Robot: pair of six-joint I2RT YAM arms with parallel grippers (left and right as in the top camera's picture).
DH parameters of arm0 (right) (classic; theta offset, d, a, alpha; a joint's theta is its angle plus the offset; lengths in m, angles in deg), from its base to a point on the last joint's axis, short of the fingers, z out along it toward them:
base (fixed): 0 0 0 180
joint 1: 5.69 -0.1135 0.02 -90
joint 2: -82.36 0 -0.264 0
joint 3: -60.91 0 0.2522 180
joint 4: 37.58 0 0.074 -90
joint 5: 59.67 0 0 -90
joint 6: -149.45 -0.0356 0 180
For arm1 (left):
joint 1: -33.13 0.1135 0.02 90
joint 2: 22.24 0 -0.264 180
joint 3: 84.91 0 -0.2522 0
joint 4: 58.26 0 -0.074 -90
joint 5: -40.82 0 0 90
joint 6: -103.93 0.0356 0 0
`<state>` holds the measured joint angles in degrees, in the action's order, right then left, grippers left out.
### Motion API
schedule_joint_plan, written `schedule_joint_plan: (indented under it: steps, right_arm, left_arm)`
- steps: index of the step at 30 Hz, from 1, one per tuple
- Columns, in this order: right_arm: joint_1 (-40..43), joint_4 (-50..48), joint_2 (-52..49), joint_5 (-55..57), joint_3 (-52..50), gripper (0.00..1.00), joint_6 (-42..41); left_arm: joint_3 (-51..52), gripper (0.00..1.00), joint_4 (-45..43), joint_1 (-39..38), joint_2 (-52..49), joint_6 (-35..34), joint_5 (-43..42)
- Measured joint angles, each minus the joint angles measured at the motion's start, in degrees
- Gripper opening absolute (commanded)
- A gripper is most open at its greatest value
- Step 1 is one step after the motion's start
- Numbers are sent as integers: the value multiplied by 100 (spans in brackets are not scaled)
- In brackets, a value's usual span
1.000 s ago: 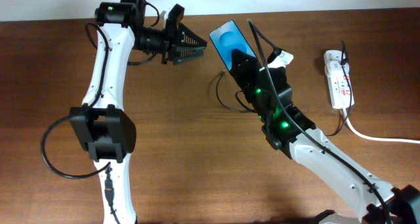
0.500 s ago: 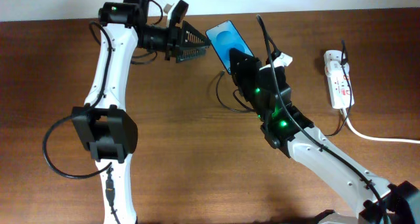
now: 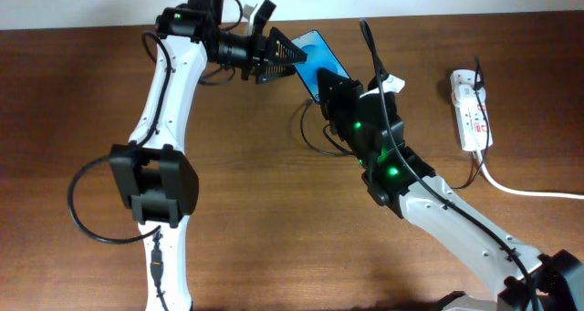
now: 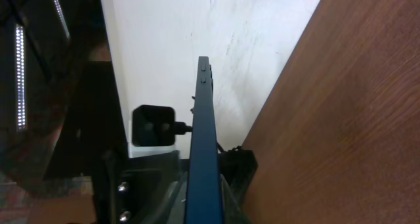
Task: Plug charger to phone and switch on socket
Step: 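Regrasp the phone's top edge with the left gripper from the right gripper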
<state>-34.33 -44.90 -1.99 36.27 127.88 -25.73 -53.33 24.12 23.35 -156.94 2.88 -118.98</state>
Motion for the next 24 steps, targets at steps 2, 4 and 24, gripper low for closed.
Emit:
schedule_joint_plan:
  steps: [2,4,24]
  right_arm:
    - [0,2,-26,0,0,4,9]
    - [0,20,-72,-11,0,4,13]
    - [-166,-726,-710,-114,0,4,-87]
  left_arm:
    - [247,65,-205,39,0,-74,-96]
    - [481,64,-501,59,0,-173,-236]
    - [953,46,-1231,-98,0,-1580,-1276]
